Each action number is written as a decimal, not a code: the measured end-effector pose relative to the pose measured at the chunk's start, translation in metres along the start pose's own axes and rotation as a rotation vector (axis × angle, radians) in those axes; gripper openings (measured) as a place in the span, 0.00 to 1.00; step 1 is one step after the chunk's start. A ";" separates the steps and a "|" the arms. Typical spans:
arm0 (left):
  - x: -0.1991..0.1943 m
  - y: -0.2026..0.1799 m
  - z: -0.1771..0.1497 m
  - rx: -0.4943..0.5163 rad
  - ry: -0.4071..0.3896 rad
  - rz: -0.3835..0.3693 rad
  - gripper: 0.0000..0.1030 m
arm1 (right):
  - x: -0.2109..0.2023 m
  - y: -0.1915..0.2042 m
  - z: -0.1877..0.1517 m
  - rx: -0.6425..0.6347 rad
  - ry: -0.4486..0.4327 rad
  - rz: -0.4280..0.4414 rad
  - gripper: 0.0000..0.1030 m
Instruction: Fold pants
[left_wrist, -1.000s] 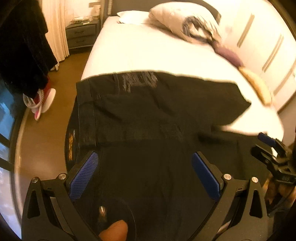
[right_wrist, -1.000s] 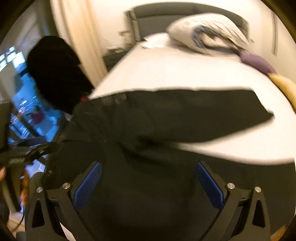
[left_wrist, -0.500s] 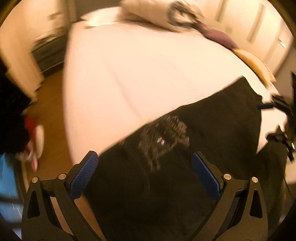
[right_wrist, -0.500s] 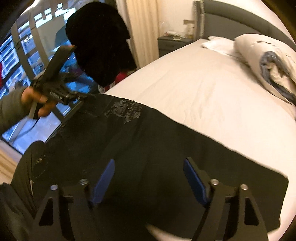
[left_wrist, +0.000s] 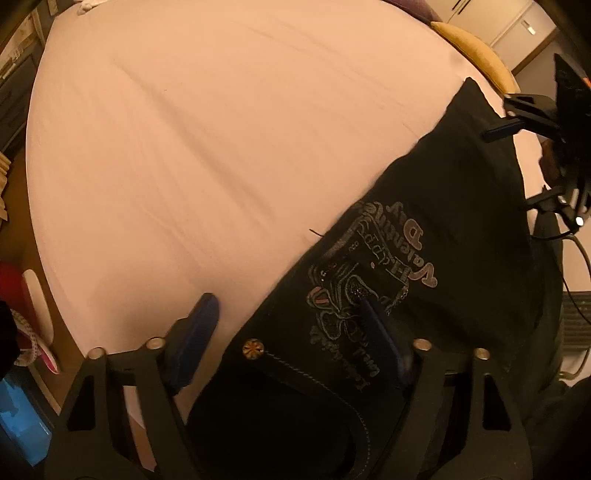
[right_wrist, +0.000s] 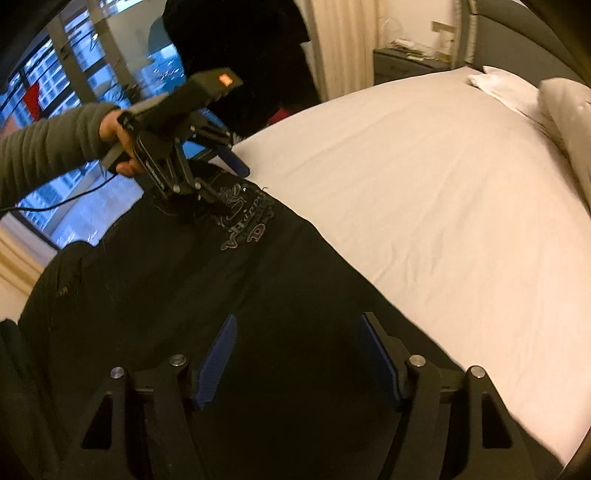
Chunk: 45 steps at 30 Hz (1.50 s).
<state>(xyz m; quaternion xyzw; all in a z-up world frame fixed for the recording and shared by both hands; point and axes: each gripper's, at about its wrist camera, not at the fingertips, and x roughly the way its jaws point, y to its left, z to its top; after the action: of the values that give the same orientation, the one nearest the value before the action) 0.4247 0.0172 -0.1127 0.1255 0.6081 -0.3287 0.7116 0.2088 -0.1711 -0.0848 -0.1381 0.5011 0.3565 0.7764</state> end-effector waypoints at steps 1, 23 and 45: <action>-0.001 0.004 0.000 -0.010 0.004 0.004 0.55 | 0.004 -0.003 0.003 -0.004 0.014 -0.003 0.65; -0.079 -0.078 -0.047 0.242 -0.230 0.189 0.08 | 0.044 -0.011 0.049 -0.174 0.201 -0.038 0.48; -0.097 -0.100 -0.081 0.215 -0.268 0.172 0.08 | 0.004 0.016 0.032 0.107 0.045 -0.030 0.04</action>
<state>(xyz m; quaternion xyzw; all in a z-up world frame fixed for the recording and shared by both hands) 0.2951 0.0197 -0.0176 0.2073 0.4562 -0.3435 0.7943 0.2202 -0.1398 -0.0712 -0.1118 0.5348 0.3144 0.7763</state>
